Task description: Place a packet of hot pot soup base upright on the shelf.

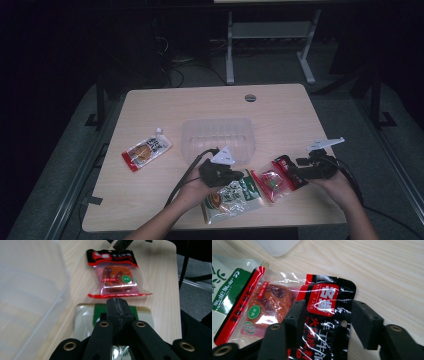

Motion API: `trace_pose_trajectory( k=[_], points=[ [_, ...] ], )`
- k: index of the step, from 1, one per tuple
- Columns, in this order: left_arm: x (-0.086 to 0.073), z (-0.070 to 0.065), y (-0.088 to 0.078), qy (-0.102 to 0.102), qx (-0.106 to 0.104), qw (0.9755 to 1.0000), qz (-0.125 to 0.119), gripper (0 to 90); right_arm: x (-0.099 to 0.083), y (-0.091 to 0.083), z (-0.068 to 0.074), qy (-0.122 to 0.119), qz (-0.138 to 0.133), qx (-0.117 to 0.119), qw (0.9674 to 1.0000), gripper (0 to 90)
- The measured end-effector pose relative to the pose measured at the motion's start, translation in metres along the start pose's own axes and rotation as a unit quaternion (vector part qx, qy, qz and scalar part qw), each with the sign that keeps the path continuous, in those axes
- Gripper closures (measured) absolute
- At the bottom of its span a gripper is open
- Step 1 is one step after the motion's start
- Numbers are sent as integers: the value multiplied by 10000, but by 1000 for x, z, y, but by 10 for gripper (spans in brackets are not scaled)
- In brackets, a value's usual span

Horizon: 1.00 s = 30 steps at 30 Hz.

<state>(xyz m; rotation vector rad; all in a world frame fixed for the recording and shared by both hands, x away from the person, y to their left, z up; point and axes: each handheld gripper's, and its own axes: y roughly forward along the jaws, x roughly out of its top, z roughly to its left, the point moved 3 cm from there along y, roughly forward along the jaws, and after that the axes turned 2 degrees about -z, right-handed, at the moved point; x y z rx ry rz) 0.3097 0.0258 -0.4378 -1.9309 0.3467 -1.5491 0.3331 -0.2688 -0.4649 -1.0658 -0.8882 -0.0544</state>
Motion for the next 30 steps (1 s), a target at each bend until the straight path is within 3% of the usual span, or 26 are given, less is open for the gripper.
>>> trace_pose_trajectory(
  k=[11, 20, 30],
  points=[
    [13, -9, 53, 163, -115, 9993, 307, 899, -6, -13, -10, 182, -119, -53, 9998, 347],
    [9, -7, 71, 262, -49, 9979, 584, 899, -17, -26, -28, 327, -265, -196, 9989, 329],
    [4, -6, 78, 254, -49, 9968, 751, 900, -17, -25, -29, 363, -278, -121, 9989, 329]
  ],
)
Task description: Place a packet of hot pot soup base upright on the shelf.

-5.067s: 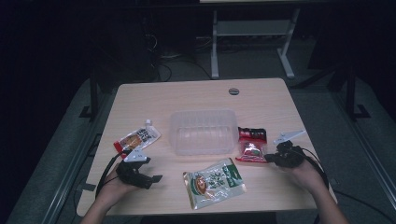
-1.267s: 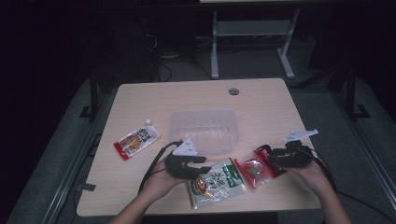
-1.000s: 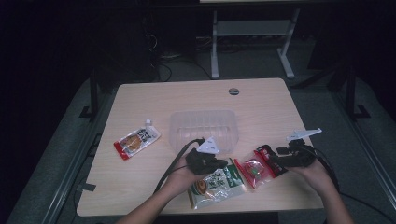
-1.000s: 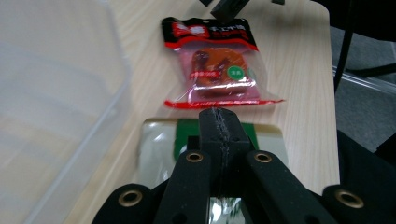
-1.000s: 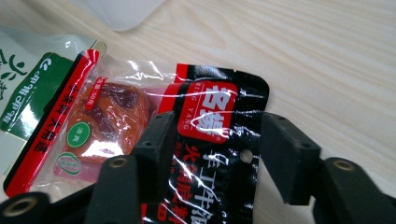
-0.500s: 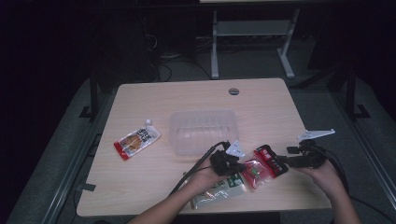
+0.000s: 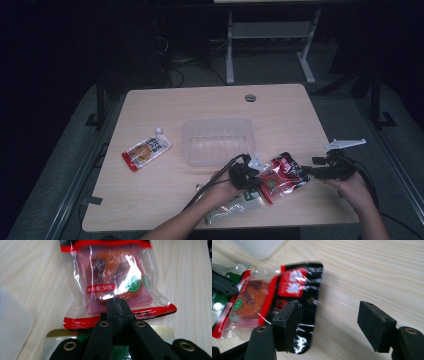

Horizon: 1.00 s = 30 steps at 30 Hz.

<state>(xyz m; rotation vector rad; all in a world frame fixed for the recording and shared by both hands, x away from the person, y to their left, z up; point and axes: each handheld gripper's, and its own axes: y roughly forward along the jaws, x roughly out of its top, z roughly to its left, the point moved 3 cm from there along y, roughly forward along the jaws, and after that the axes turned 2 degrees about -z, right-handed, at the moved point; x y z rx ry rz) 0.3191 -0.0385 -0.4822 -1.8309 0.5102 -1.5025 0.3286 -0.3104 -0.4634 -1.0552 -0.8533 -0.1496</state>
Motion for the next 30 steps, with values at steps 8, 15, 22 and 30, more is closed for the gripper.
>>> trace_pose_trajectory(
  k=[8, 15, 22, 30],
  points=[
    [-3, 2, 1, -53, -54, 9999, 82, 900, 7, 0, 8, 63, -135, 312, 9994, 329],
    [-4, 4, 0, -44, -88, 9999, 118, 900, 11, 7, 13, 103, -109, 652, 9978, 325],
    [-4, 4, 1, -85, -102, 9999, 84, 900, 13, 27, 18, 108, 165, 999, 9948, 325],
    [-4, 3, 1, -137, -96, 9998, 46, 900, 12, 36, 21, 188, 388, 1291, 9907, 387]
  ],
)
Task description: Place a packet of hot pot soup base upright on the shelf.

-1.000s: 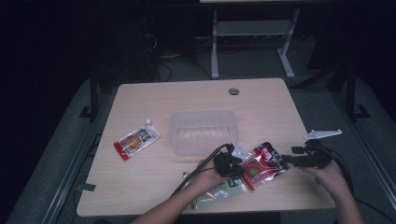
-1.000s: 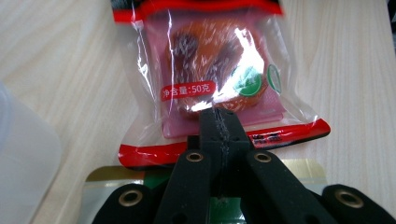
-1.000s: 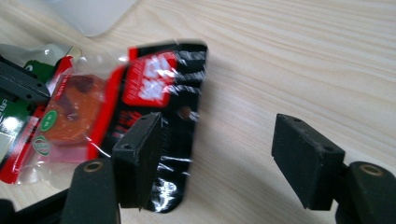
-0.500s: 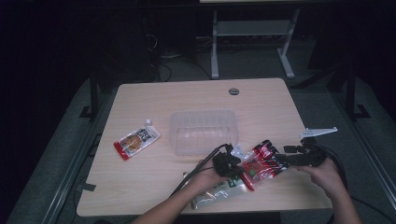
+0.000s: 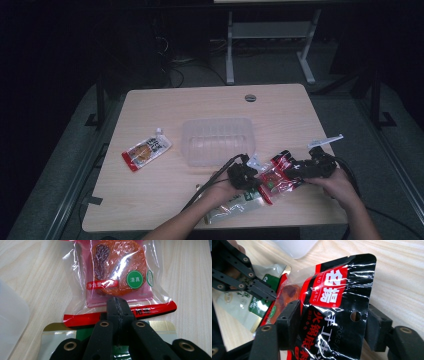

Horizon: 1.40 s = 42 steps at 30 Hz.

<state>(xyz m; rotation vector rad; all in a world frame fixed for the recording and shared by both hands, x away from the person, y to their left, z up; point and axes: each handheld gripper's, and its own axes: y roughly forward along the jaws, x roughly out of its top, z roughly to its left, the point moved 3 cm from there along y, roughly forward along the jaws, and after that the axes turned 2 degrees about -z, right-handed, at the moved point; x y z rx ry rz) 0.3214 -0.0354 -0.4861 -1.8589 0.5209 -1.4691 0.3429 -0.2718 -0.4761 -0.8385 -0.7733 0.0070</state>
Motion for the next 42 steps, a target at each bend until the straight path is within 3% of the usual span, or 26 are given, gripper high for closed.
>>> trace_pose_trajectory(
  k=[6, 10, 16, 18, 24, 26, 30, 36, 42],
  points=[
    [0, 0, 0, 50, 29, 10000, 30, 900, -3, -9, -4, 97, -230, 206, 9995, 545],
    [0, 0, 0, 19, 30, 10000, -12, 900, -1, -14, 0, -92, -301, 243, 9992, 701],
    [-1, 0, 0, -1, 38, 10000, -29, 900, 0, -14, 3, -124, -293, 340, 9989, 769],
    [-1, 0, 0, -13, 36, 10000, -35, 900, 1, -14, 5, -221, -322, 389, 9985, 853],
    [-2, 0, 0, -26, 26, 10000, -80, 900, 4, -18, 10, -276, -512, 595, 9965, 869],
    [-2, 0, 0, -46, 21, 9999, -111, 900, 7, -23, 12, -273, -732, 782, 9939, 883],
    [-2, 0, 0, -61, 28, 9999, -129, 900, 12, -25, 19, -391, -754, 885, 9924, 897],
    [-2, 0, 0, -83, 18, 9999, -141, 900, 16, -24, 29, -401, -900, 1350, 9859, 898],
    [-3, 1, -1, -100, 13, 9999, -130, 900, 21, -25, 36, -484, -1047, 1548, 9812, 900]
  ],
)
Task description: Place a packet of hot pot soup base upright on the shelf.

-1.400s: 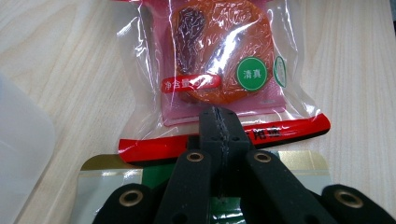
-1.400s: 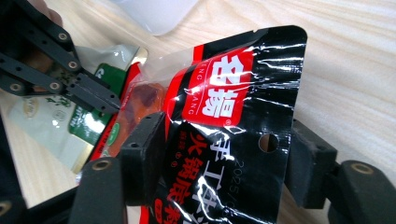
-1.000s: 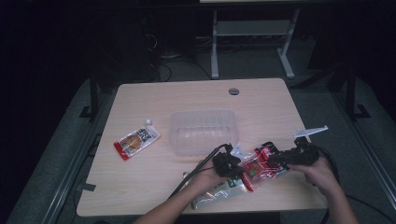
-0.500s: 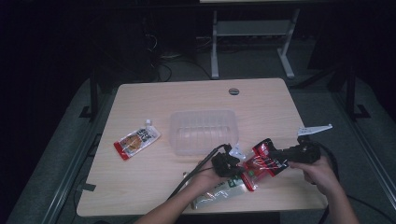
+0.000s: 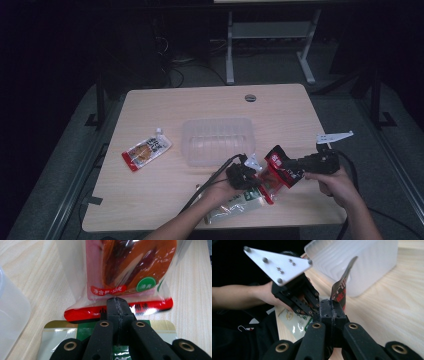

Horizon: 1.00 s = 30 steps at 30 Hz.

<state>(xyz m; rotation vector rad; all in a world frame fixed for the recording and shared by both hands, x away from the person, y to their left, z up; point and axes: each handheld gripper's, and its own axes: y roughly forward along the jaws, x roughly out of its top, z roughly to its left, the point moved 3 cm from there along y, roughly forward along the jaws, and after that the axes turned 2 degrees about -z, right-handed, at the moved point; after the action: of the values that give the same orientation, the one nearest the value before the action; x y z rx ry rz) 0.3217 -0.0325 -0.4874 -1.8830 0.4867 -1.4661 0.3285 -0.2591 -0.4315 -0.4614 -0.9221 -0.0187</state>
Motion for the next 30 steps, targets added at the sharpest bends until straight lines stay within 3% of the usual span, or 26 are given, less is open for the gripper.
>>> trace_pose_trajectory(
  k=[7, 10, 14, 19, 23, 30],
  points=[
    [1, 1, -4, 7, -34, 10000, 27, 900, 11, -7, 13, -203, -247, -41, 9995, 900],
    [6, -1, -14, -48, -83, 9999, -129, 900, 13, -7, 16, -274, -233, -136, 9993, 900],
    [11, -2, -34, 82, -61, 9998, -159, 820, 20, -10, 21, -345, -374, -155, 9986, 900],
    [7, -1, -66, 46, -37, 9998, -188, 658, 30, -10, 29, -384, -537, -163, 9977, 900],
    [-4, 3, -94, 105, 39, 9999, -128, 534, 39, -6, 35, -393, -589, -199, 9973, 900],
    [-36, 14, -143, -155, 300, 9987, -387, 425, 56, 5, 46, -508, -646, -152, 9965, 900]
  ],
)
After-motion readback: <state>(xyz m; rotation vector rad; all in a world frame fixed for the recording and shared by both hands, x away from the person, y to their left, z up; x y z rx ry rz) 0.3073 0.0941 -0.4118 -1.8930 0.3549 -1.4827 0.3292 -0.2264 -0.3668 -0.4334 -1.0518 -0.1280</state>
